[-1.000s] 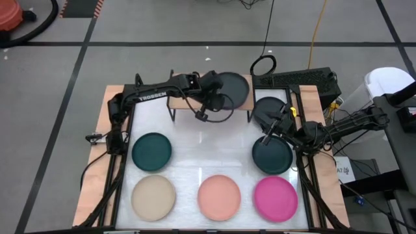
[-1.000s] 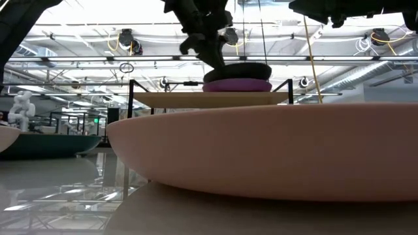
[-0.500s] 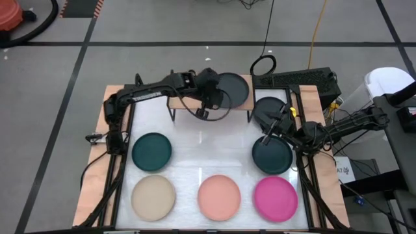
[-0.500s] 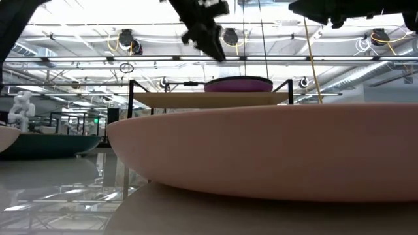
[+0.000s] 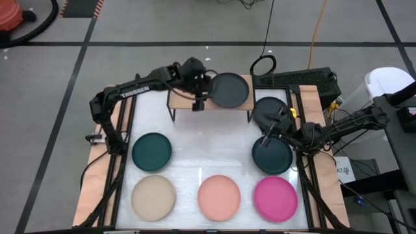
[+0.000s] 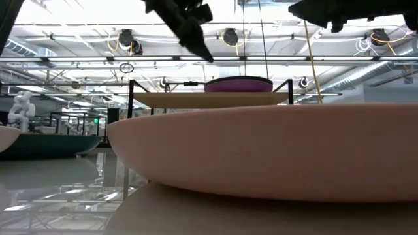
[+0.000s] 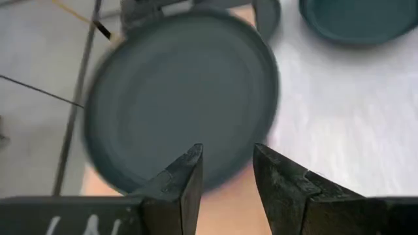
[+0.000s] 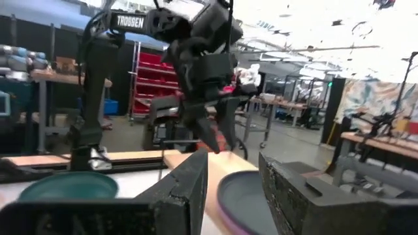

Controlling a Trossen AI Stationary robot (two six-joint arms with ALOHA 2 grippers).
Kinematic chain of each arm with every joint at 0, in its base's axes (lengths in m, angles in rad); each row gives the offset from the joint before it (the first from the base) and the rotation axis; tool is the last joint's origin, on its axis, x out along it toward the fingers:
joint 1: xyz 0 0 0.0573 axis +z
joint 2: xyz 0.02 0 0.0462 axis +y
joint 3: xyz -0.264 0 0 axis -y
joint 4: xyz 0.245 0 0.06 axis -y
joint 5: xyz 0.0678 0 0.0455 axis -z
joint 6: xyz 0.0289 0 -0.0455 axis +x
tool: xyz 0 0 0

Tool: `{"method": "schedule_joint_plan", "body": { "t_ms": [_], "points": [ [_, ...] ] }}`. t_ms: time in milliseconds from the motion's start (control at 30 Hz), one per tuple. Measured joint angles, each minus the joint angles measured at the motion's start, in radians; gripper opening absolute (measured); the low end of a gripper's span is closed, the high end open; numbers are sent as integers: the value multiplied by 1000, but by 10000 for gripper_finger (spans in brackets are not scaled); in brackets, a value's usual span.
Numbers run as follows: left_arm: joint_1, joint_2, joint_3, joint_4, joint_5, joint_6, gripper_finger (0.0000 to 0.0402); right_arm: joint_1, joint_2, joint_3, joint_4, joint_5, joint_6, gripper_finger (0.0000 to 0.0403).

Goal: Place and stack plates onto a shelf
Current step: Stack the pink plate on top of the black plate on the shelf

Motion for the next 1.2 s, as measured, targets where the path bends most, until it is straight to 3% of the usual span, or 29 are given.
{"method": "schedule_joint_plan", "body": {
  "t_ms": [300, 600, 700, 833, 1067, 1200],
  "points": [
    [-32, -283, -384, 437, -83, -112, 140, 36, 1, 0, -157, 2, 164, 121],
    [-47, -584, -874, 982, -88, -280, 140, 33, 0, 0, -268, -1, 243, 121],
    [-58, -639, -992, 1078, -89, -331, 140, 33, 0, 5, -266, -95, 242, 121],
    [-76, -708, -1058, 1130, -86, -366, 140, 33, 0, 0, -260, -303, 227, 121],
    [-135, -732, -1070, 1132, -89, -335, 140, -35, 0, 0, -138, -312, 263, 121],
    [-151, -765, -1070, 1127, -141, -283, 140, -60, 29, 106, -284, -316, 255, 121]
  ]
}}
